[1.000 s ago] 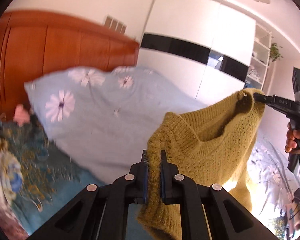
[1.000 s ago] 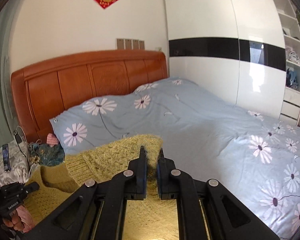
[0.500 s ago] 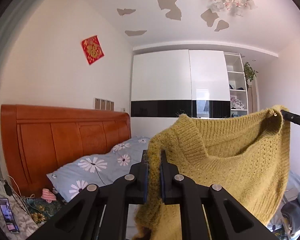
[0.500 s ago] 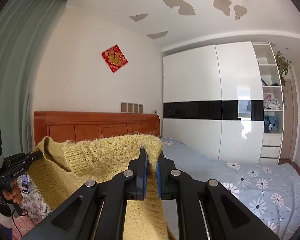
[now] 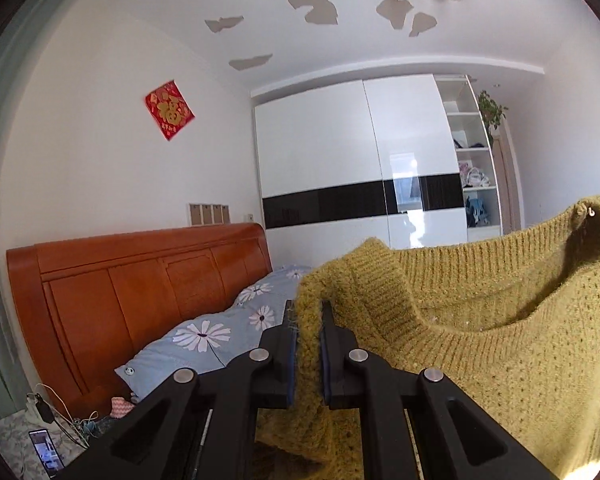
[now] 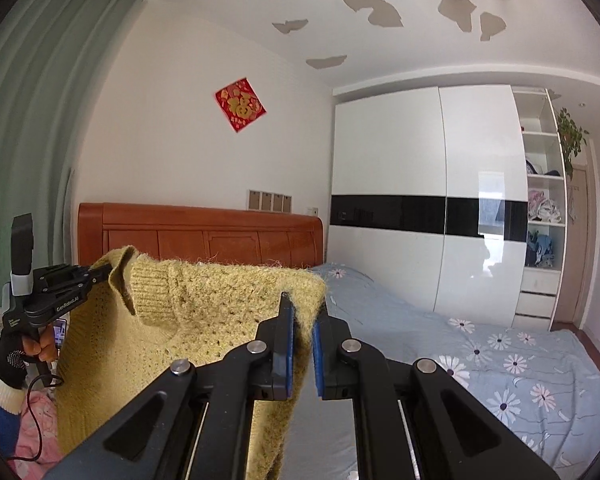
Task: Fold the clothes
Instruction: 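Lower the held sweater flat onto the duvet and open both grippers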
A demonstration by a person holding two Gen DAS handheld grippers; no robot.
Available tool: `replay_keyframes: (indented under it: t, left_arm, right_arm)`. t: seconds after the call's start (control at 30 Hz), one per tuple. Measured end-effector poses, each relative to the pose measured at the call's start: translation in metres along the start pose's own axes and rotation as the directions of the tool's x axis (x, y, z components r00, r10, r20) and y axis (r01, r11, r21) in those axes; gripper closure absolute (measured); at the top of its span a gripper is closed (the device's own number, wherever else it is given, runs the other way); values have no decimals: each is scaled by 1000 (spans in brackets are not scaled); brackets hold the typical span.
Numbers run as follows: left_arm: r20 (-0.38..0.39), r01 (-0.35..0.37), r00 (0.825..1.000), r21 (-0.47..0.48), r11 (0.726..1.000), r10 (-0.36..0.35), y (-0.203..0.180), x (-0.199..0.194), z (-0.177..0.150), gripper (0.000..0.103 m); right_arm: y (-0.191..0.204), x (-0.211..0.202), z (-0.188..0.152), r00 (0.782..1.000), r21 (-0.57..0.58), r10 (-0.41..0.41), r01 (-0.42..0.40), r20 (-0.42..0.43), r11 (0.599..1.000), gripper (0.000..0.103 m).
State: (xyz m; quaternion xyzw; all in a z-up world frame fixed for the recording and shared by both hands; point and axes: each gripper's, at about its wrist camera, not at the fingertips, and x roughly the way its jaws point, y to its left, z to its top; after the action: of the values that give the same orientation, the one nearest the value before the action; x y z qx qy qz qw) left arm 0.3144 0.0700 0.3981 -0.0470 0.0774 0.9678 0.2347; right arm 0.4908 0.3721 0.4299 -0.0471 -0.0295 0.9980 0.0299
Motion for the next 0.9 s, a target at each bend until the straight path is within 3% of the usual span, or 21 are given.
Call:
replay_keyframes:
  t: [0.13, 0.23, 0.37, 0.5, 0.67, 0.83, 0.87, 0.9]
  left_arm:
    - [-121, 6, 993, 45, 999, 0, -32, 89, -41, 93]
    - [-216, 20, 976, 48, 999, -9, -55, 163, -84, 93]
    - [-357, 46, 934, 31, 998, -32, -85, 252, -152, 93]
    - [-463, 53, 886, 43, 998, -27, -112, 320, -211, 93]
    - [-494, 58, 869, 76, 995, -13, -129, 382, -229, 93]
    - [-474, 49, 880, 134, 990, 21, -141, 431, -217, 93]
    - [-488, 53, 872, 138, 989, 21, -143, 441, -222, 93]
    - [-513, 62, 858, 135, 989, 17, -146, 453, -231, 93]
  right_arm:
    - [-38, 58, -53, 994, 64, -12, 20, -113, 998, 95]
    - [-68, 110, -102, 980, 126, -21, 47, -199, 991, 95]
    - [-106, 181, -169, 951, 202, -31, 97, -307, 975, 95]
    - [-133, 244, -232, 904, 235, -47, 160, -424, 959, 95]
    - [-165, 292, -272, 874, 252, -88, 232, -479, 940, 95]
    - [-190, 339, -278, 854, 246, -133, 289, -503, 925, 95]
    - [-196, 348, -280, 849, 251, -139, 300, -509, 920, 95]
    - [-198, 357, -291, 831, 248, -141, 316, -538, 916, 95]
